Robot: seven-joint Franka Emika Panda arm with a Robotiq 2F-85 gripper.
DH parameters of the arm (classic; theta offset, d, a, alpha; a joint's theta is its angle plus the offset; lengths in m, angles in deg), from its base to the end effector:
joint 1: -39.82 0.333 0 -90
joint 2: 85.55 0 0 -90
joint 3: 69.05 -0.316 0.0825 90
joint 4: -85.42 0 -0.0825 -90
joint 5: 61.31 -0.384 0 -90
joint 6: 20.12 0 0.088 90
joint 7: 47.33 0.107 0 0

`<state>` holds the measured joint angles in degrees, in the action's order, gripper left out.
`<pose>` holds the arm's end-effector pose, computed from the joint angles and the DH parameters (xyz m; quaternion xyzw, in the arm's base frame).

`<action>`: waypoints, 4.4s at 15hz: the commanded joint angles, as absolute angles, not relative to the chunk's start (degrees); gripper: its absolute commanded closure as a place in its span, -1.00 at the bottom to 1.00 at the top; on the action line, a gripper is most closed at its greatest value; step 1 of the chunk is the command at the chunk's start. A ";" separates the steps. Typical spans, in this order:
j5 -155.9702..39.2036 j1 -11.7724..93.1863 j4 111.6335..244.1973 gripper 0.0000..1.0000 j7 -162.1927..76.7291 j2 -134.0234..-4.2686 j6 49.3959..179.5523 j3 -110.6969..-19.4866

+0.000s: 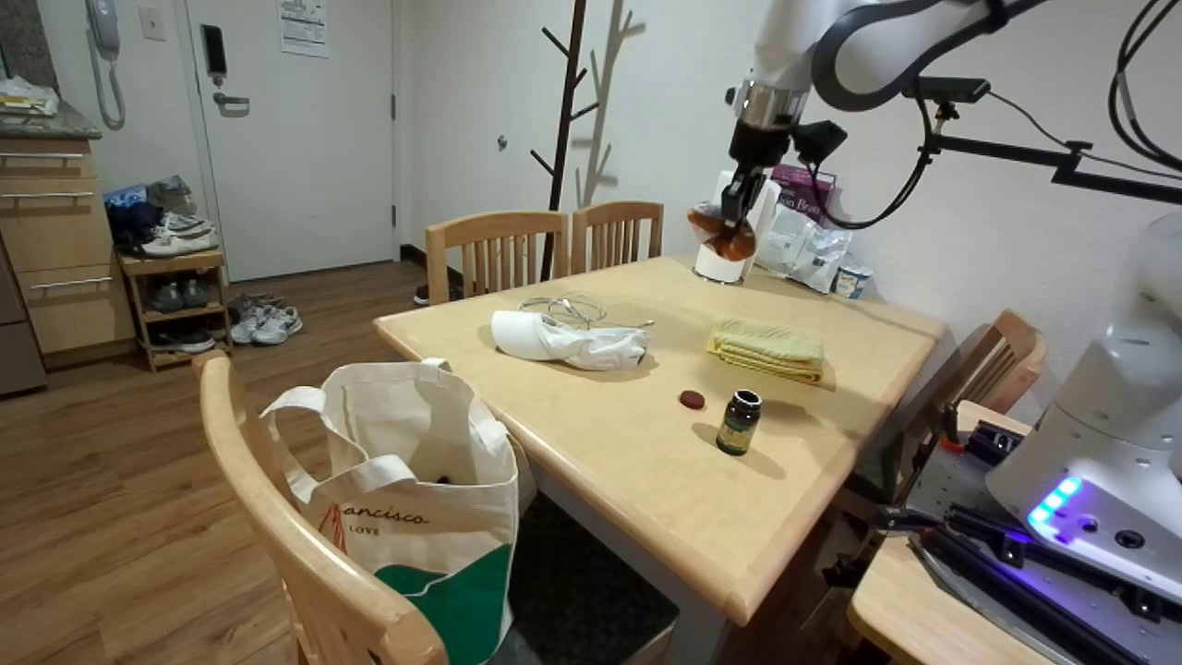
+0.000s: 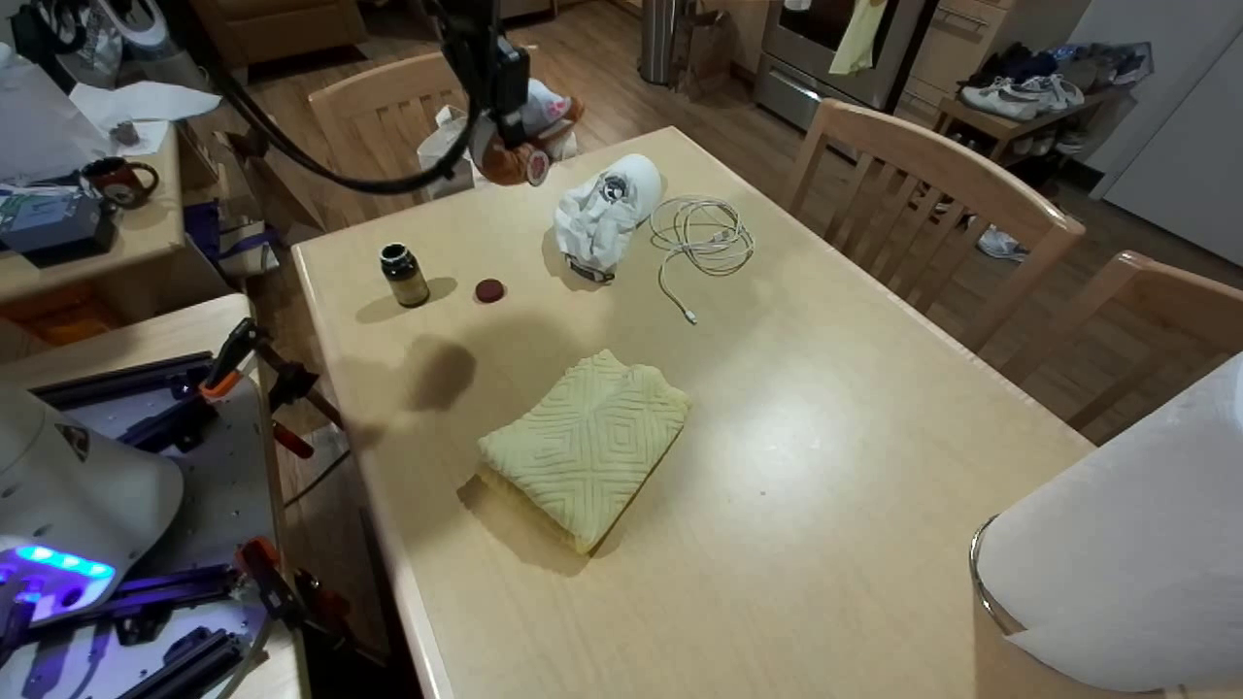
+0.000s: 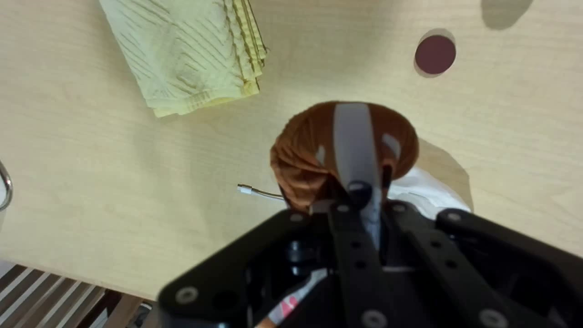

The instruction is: Put the brown doll in the bag

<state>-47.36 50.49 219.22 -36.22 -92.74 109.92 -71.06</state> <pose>0.4837 0.1027 0.3931 0.9908 0.0888 0.0489 0.0893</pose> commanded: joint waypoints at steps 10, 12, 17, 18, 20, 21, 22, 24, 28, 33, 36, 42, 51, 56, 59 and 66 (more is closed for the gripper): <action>-54.16 51.64 215.41 0.95 -44.46 -94.75 112.30 -76.53; -54.08 53.57 211.85 0.95 -44.72 -91.40 115.43 -79.98; -53.20 58.67 202.84 0.95 -47.75 -80.50 118.77 -86.69; -55.11 59.16 202.40 0.95 -50.56 -79.30 119.78 -87.23; -53.26 59.44 204.11 0.81 -46.24 -81.15 118.76 -87.08; -53.30 59.74 203.46 0.81 -46.84 -79.96 119.18 -87.28; -53.31 59.75 203.04 0.95 -47.24 -79.30 119.32 -87.26; -55.55 59.01 203.98 0.95 -49.11 -79.92 120.38 -87.16; -49.66 60.82 195.68 0.95 -57.07 -73.89 118.77 -88.29; -33.50 66.87 184.39 0.95 -56.92 -63.07 116.98 -87.03; -34.70 67.26 186.77 0.81 -55.12 -64.45 117.89 -86.80; -30.37 69.18 183.33 0.95 -56.18 -60.99 121.70 -86.01; -36.80 70.26 167.14 0.95 -82.54 -44.61 115.57 -90.90; -34.39 73.51 159.43 0.95 -88.06 -38.10 105.81 -87.50; -33.86 75.36 156.47 0.95 -89.62 -34.64 106.82 -85.60; -32.55 78.47 152.29 0.95 -91.56 -28.84 108.93 -81.31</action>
<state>-34.27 77.00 155.76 -89.67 -31.64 108.35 -83.09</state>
